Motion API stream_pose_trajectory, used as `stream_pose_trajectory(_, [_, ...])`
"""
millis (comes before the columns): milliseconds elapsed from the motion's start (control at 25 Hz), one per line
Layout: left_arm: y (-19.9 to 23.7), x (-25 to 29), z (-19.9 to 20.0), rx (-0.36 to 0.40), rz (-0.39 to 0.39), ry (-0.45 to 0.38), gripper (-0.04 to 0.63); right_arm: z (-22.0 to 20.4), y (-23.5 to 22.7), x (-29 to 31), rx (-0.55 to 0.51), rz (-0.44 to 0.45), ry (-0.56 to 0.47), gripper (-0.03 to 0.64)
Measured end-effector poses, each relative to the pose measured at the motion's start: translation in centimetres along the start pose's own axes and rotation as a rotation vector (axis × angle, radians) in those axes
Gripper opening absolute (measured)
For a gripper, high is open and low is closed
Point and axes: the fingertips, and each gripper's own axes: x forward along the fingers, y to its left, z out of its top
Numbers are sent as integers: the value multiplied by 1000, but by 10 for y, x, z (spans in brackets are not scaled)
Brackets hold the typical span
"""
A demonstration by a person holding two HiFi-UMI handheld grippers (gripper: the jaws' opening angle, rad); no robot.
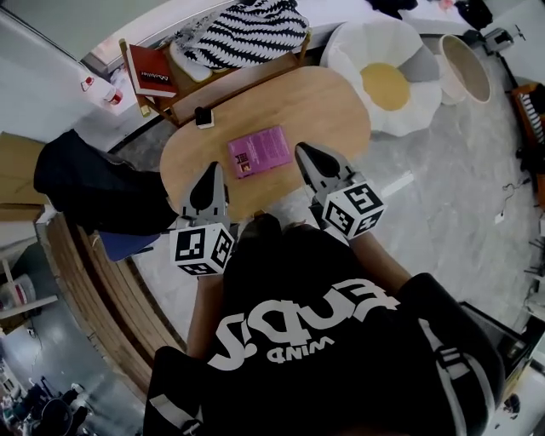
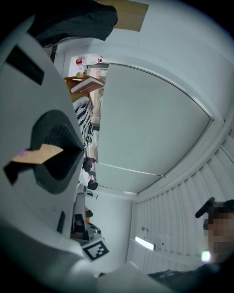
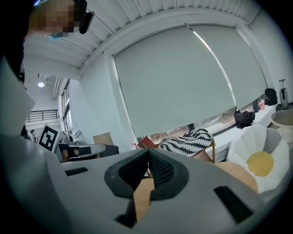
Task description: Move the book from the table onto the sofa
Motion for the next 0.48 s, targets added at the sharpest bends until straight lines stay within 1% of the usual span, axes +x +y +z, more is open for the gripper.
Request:
stream_pose_trajectory(240, [19,17,10,-1,-38,9,8,4,-4,21,8,-50,2,2])
stream_pose_trajectory(480, [28,32,17,-10,-43,19,8,14,-13,34,11,-61,-1,2])
